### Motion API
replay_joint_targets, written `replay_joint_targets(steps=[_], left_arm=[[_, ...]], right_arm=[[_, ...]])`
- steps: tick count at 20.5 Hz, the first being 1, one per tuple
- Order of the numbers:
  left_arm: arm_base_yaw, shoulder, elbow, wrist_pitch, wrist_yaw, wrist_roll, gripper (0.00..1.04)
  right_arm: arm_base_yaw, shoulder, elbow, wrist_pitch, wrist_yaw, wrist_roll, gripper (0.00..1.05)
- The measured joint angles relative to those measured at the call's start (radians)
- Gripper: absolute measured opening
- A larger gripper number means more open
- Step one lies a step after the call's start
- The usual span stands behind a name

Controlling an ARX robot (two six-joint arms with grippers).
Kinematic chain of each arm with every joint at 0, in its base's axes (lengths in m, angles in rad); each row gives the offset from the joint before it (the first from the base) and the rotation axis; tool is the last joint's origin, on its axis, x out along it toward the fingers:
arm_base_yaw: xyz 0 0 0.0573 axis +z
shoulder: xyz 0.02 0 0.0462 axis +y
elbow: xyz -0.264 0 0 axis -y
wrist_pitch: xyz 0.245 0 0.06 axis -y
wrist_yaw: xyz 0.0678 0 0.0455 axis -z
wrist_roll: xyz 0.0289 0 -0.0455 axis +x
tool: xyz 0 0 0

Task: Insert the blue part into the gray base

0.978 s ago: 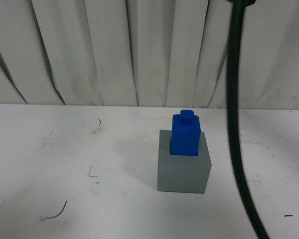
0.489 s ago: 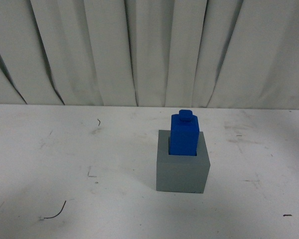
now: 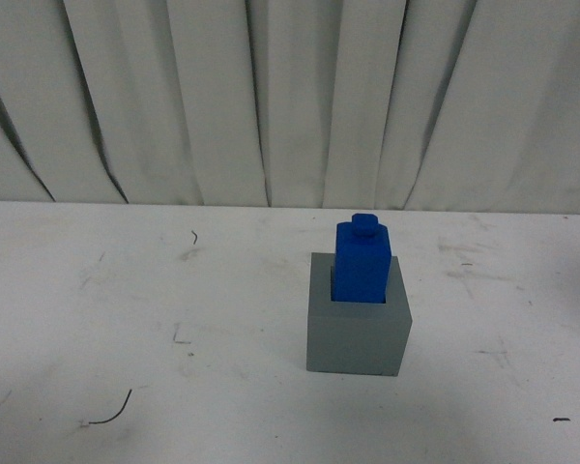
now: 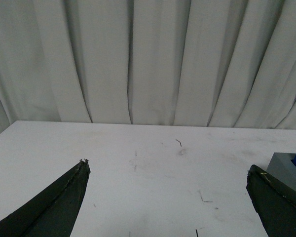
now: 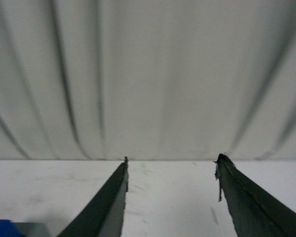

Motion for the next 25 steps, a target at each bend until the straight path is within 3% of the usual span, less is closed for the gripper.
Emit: replay_joint_targets(steps=[14,17,25], left_arm=[[-0.001,0.0,0.0,0.0,0.003,0.0,0.98],[-0.001,0.0,0.0,-0.001,0.002,0.0,0.98],[-0.001,0.0,0.0,0.0,0.003,0.0,0.98]], right_arm=[[0.006,-0.2,-0.208,0.065,-0.003,0.041,0.14],[0.006,-0.222,-0.259,0.066,-0.003,0.041,0.01],[0.006,-0.358,-0.38,0.063,-0.003,0.045,0.02]])
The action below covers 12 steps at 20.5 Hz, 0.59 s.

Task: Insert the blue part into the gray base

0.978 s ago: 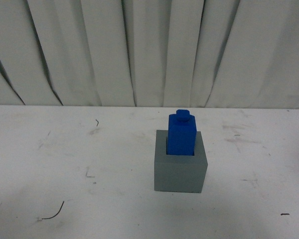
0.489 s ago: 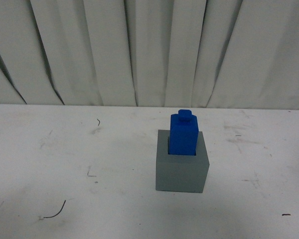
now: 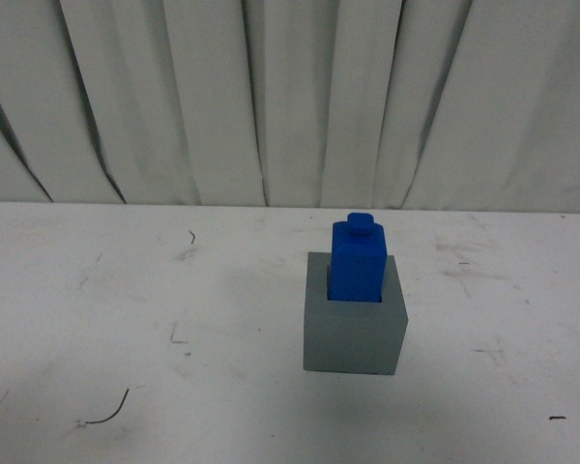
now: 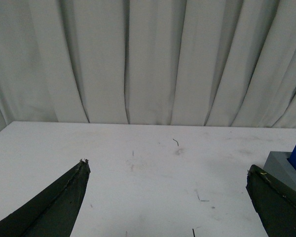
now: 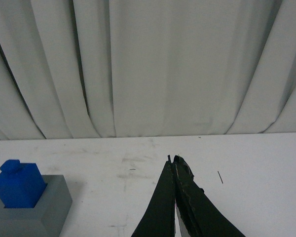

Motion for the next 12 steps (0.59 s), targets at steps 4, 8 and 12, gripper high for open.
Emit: replay_joint_targets(steps=[4,8,12], left_arm=[[0.0,0.0,0.0,0.0,0.0,0.0,0.98],[0.0,0.0,0.0,0.0,0.0,0.0,0.98],[0.0,0.0,0.0,0.0,0.0,0.0,0.98]], right_arm=[[0.0,-0.119,-0.069,-0.051,0.0,0.0,0.02],[0.0,-0.231,-0.111,-0.127,0.0,0.0,0.02],[0.0,-0.315,-0.146,-0.164,0.0,0.001,0.02]])
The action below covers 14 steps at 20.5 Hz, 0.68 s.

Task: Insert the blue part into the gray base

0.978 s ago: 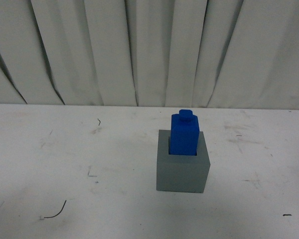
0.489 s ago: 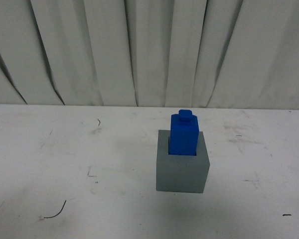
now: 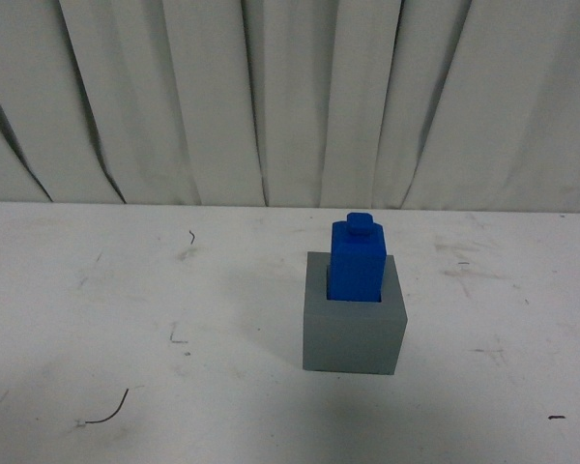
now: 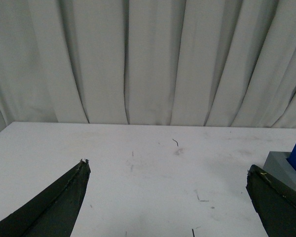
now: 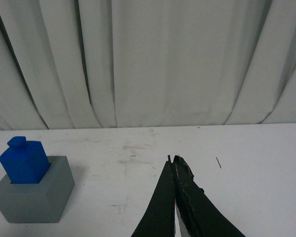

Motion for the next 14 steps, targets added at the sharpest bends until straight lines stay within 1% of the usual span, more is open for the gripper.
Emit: replay_joint_targets(steps=[8,10,11,12,14], left_arm=[[0.0,0.0,0.0,0.0,0.0,0.0,0.98],[0.0,0.0,0.0,0.0,-0.001,0.0,0.98],[0.0,0.0,0.0,0.0,0.0,0.0,0.98],[0.0,0.0,0.0,0.001,0.0,0.0,0.98],[0.0,0.0,0.0,0.0,0.0,0.0,0.98]], right_arm=[[0.0,-0.164,0.0,-0.158,0.0,0.0,0.02],[0.0,-0.317,0.001,-0.336,0.0,0.0,0.02],[0.0,-0.332,0.004,-0.317,0.0,0.0,0.02],[0.0,-0.332,0.001,-0.34,0.0,0.0,0.02],[0.0,-0.332,0.001,-0.334,0.0,0.0,0.02]])
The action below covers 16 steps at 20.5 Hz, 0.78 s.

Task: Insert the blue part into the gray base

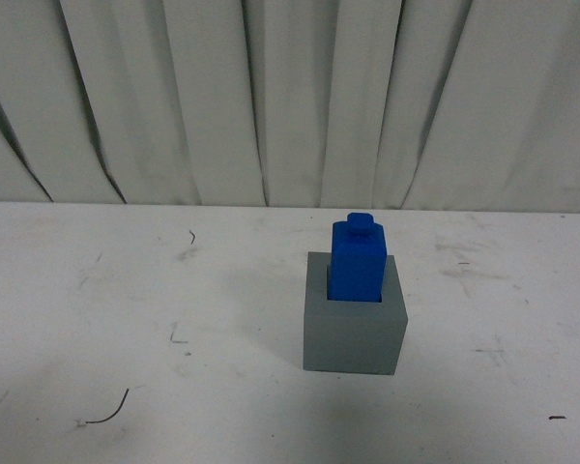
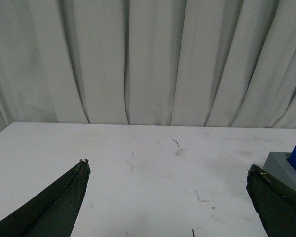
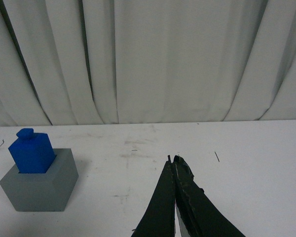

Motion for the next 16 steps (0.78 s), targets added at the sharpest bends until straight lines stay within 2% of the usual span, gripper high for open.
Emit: replay_joint_targets(steps=[2,5,16], left_arm=[[0.0,0.0,0.0,0.0,0.0,0.0,0.98],[0.0,0.0,0.0,0.0,0.0,0.0,0.98],[0.0,0.0,0.0,0.0,0.0,0.0,0.98]], right_arm=[[0.0,0.0,0.0,0.001,0.0,0.0,0.04],[0.0,0.0,0.0,0.001,0.0,0.0,0.42],[0.0,0.0,0.0,0.001,0.0,0.0,0.77]])
